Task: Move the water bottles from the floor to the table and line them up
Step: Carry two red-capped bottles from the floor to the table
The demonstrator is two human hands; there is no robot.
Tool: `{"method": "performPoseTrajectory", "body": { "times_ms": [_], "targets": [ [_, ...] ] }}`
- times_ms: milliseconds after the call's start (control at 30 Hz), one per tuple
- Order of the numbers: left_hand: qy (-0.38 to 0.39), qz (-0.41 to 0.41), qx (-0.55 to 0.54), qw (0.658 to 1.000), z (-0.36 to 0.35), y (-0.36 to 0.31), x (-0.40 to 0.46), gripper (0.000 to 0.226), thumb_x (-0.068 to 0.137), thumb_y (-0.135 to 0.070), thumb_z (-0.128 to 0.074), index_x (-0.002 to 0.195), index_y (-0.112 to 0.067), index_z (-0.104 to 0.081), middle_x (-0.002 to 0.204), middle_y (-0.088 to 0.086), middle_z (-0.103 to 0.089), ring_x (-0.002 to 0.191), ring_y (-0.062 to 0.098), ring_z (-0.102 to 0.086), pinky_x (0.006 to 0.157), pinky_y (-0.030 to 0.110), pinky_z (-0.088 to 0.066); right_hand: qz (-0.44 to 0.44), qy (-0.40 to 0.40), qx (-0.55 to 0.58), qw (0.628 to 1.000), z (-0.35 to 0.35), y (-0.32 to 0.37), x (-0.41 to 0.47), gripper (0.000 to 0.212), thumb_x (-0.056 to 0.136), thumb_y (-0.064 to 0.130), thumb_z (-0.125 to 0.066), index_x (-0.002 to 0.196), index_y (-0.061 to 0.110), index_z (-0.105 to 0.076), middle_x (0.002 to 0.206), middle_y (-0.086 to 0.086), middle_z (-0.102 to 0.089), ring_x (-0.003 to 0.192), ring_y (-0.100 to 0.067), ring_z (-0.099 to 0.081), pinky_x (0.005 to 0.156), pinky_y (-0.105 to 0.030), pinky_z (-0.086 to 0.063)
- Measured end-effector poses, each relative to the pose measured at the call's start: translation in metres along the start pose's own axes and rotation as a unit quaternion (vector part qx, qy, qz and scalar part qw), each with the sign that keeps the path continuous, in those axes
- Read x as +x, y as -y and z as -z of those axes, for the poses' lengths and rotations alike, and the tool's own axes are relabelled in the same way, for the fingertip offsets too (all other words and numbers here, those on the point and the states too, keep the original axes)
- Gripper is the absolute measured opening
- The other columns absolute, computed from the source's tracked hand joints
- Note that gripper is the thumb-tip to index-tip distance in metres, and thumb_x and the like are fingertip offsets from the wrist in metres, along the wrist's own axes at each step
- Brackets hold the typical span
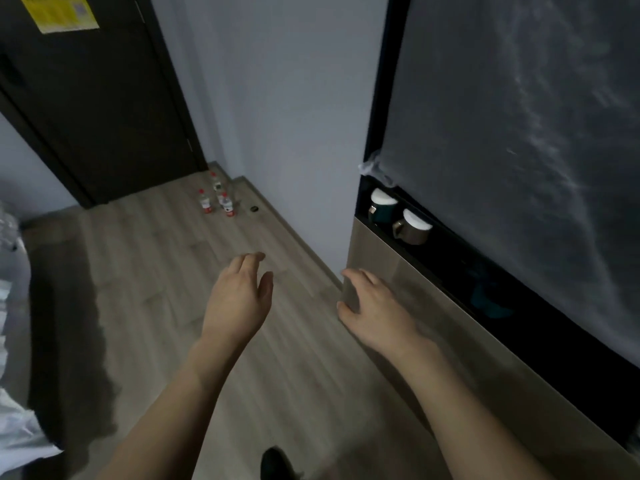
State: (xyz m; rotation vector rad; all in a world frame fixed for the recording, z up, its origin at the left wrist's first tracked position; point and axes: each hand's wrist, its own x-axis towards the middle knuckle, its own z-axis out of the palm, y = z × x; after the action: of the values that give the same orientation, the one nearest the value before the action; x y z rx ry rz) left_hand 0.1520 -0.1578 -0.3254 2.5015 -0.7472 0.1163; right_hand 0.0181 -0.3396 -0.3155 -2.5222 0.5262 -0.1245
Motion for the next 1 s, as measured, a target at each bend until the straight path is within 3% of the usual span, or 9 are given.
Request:
{"method": "performPoseTrajectory", "body": {
  "times_ms": [233,667,1000],
  "targets": [
    [-0.015,0.019,-0.022,0.999,0.023,0.083,0.116,0.039,0.099,-0.024,-0.053,0.134,-0.008,-0.054,0.131,0.010,-0.058,0.120,0.030,-0.054,0.098,0.039,-0.044,0.026,-0.004,-0.011,1.000,-0.026,0.073,0.125,0.055,0.091,0.027,-0.055,0.143,0.019,-0.041,0.142,-0.001,-0.045,0.129,-0.021,-0.043,0.106,-0.032,-0.037],
    [-0.008,0.049,-0.001,0.999,0.021,0.229,0.326,0.040,0.100,-0.027,-0.051,0.136,-0.009,-0.053,0.133,0.008,-0.057,0.122,0.026,-0.054,0.099,0.037,-0.045,0.049,0.009,-0.020,0.999,-0.097,0.131,0.389,0.057,0.090,0.031,-0.056,0.143,0.016,-0.043,0.143,-0.004,-0.047,0.129,-0.023,-0.044,0.108,-0.029,-0.032],
    [-0.034,0.067,0.031,0.997,0.055,0.317,0.498,0.038,0.100,-0.027,-0.051,0.135,-0.012,-0.053,0.132,0.008,-0.058,0.115,0.026,-0.058,0.094,0.038,-0.048,0.093,0.006,-0.002,0.996,-0.112,0.202,0.581,0.055,0.087,0.031,-0.056,0.140,0.019,-0.045,0.137,-0.001,-0.050,0.124,-0.019,-0.047,0.104,-0.031,-0.039]
  ]
}}
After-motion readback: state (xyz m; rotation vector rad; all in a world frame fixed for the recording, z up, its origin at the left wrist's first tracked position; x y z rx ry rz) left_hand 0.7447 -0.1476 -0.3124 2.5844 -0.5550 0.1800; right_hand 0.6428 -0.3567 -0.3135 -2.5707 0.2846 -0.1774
